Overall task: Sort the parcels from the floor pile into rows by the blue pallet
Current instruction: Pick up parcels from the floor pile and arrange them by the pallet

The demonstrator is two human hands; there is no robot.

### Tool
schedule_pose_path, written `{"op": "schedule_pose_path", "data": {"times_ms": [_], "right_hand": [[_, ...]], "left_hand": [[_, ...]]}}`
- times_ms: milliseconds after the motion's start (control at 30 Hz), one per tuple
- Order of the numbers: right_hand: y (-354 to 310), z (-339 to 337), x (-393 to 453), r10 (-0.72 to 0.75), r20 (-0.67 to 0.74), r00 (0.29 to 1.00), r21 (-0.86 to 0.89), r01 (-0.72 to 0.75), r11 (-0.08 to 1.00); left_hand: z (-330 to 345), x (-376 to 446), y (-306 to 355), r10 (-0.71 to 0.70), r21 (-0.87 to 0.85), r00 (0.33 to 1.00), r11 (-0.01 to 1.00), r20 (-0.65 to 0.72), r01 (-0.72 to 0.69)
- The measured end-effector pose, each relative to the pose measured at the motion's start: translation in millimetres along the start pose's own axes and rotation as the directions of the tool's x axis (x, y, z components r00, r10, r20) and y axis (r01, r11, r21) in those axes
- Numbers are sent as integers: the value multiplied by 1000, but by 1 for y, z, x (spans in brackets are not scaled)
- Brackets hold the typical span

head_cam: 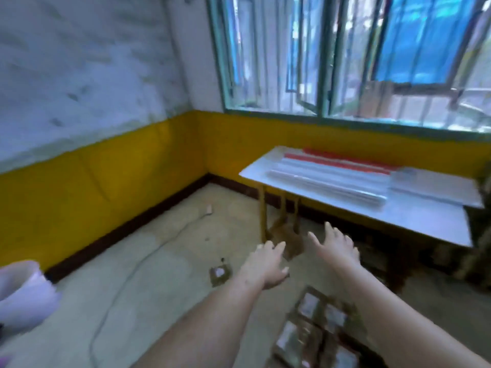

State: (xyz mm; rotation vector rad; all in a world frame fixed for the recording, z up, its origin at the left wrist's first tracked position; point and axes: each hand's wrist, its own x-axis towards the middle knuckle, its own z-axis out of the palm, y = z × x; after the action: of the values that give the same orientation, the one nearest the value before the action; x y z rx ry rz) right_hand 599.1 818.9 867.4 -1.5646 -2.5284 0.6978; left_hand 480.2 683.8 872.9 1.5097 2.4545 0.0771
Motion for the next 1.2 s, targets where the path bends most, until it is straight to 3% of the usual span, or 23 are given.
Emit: {"op": "schedule_pose_path", "data": {"times_ms": [100,200,300,567,867,1200], "right_hand": [[-107,-2,-12,-152,-53,987,-41,150,988],[-194,3,-13,-229,-38,973,-42,228,973],[-260,21,-8,-285,-7,958,-121,282,952],[-397,77,93,-367,-34,930,-132,360,924],[-474,177,251,-230,116,966,-100,242,965],[-456,331,366,18,279,960,-80,4,997]], "left_hand": [[-68,-43,-99,-112,88,993,989,-48,116],[-113,-65,-183,-298,24,947,953,-120,303],[-128,-71,-248,-400,-25,904,916,-147,401],[-113,3,-373,-358,-12,925,933,-126,359],[-112,168,-501,-320,63,947,946,28,318],[-13,335,-614,-279,2,931,958,234,287]]}}
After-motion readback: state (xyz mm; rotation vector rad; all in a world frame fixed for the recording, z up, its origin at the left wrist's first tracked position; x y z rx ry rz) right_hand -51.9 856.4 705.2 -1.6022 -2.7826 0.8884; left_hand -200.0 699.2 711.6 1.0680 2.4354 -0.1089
